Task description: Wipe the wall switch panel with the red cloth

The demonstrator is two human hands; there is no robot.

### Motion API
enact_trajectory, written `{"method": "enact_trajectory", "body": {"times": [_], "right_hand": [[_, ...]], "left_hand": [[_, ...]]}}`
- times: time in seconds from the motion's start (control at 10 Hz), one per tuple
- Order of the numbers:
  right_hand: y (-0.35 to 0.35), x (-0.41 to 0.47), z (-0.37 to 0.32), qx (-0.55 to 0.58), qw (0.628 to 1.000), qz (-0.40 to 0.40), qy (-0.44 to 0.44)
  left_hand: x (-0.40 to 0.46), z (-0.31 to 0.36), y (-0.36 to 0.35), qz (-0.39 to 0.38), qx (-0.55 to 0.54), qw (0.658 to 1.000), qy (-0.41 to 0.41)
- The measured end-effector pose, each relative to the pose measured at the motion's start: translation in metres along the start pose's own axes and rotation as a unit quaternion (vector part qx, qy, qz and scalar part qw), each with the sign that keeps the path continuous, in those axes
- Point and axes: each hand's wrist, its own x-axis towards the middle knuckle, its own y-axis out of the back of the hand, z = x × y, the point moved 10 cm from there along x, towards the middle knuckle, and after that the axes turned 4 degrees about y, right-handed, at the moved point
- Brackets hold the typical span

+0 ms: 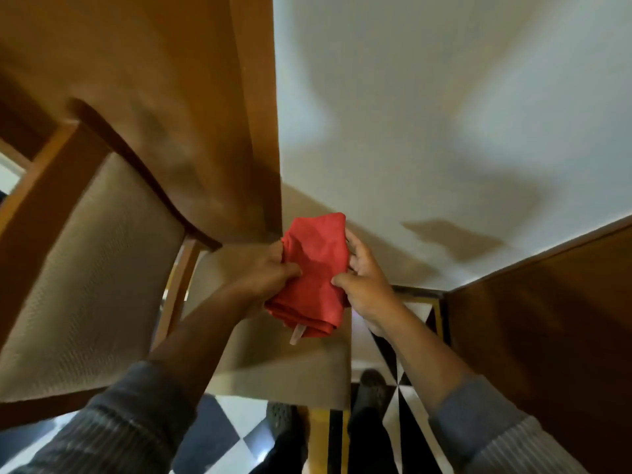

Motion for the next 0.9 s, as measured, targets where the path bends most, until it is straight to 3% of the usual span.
{"method": "enact_trajectory", "body": {"times": [0.2, 0.5, 0.7, 0.8, 0.9], "right_hand": [[-0.043, 0.032, 0.140, 0.009, 0.995, -0.029, -0.090], [-0.096, 0.073, 0.258, -0.029, 0.994, -0.081, -0.074], [-0.091, 0.070, 0.297, -0.251, 0.961, -0.046, -0.102], [-0.090, 0.063, 0.289, -0.306, 0.943, -0.078, -0.109], [-0.072, 0.067, 0.264, -0.365, 0.925, -0.053, -0.092]], "left_hand": [[0.058, -0.139, 0.023, 0.038, -0.005, 0.995, 0.096], [0.109, -0.270, 0.047, 0.117, 0.019, 0.983, 0.143], [0.111, -0.296, 0.045, 0.107, 0.233, 0.956, 0.142], [0.104, -0.293, 0.041, 0.085, 0.295, 0.940, 0.150], [0.098, -0.273, 0.047, 0.103, 0.407, 0.897, 0.140]]}}
